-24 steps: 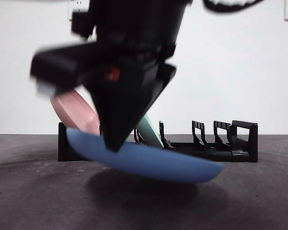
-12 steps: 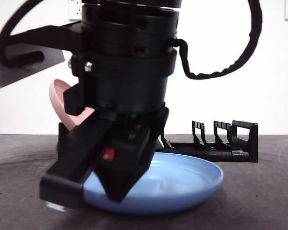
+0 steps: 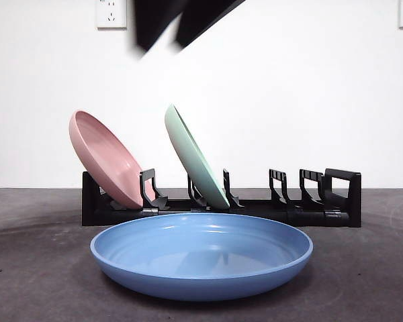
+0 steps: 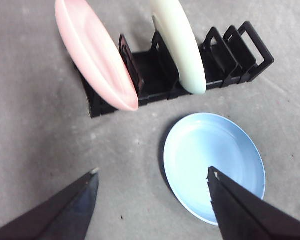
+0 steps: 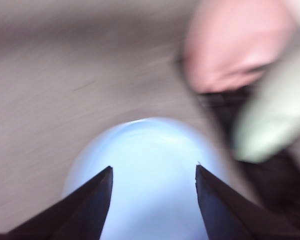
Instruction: Place the plate
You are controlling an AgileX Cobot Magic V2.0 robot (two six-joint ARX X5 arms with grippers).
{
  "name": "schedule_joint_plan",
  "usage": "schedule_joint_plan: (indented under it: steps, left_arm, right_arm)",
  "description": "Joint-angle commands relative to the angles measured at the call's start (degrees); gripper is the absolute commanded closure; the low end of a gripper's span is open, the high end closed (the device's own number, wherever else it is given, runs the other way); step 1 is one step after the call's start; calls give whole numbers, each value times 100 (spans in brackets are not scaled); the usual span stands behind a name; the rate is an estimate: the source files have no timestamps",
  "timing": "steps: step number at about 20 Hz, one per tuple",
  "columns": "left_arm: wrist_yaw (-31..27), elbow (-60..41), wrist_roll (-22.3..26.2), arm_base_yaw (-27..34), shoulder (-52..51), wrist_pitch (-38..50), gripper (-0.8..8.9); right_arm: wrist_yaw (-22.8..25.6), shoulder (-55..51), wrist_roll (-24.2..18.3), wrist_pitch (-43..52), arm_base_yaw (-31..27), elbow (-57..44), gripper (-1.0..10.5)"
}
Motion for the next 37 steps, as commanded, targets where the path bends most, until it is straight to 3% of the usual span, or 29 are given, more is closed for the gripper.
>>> schedule_joint_plan:
  steps: [1, 3, 8, 11, 14, 16, 19, 20, 22, 26, 31, 37]
  left_arm:
    - [13, 116, 122, -15, 42, 179, 469]
    - [13, 116, 118, -15, 44, 343, 469]
    - [13, 116, 70, -15, 42, 664, 469]
    - [13, 116, -254, -15, 44, 756, 470]
    - [-348, 116, -306, -17, 79, 1069, 472]
    - [-861, 116, -306, -39, 208, 1270, 466]
    - [-1362, 212, -634, -74, 697, 1534, 312]
    - [-1388, 323, -776, -98, 922, 1486, 307]
    - [-1388, 737, -1137, -214, 1475, 1248, 327]
    - [-1390, 1967, -1176, -538, 2623, 669, 507]
    - [-2059, 3595, -1104, -855, 3987, -111, 505]
    - [-2719, 5464, -868, -916, 5536, -1657, 505]
  right_arm:
    - [0, -334, -210, -74, -688, 74, 692]
    - [-96, -595, -614, -83, -1574, 72, 693]
    - [-1141, -638, -1611, 234, -4000, 66, 693]
    - [-1641, -634, -1631, 245, -5272, 66, 692]
    - [-1882, -684, -1154, 201, -6017, 66, 693]
    - [-1998, -726, -1032, 140, -6144, 66, 693]
    - [-2026, -723, -1021, 120, -6098, 66, 693]
    - [-2026, -726, -1021, 120, -6074, 66, 693]
    - [-2024, -726, -1016, 98, -6063, 66, 693]
    - [-2024, -723, -896, 74, -6063, 66, 693]
    - [-2026, -723, -863, 55, -6063, 66, 693]
    - [-2024, -723, -785, 55, -6063, 66, 692]
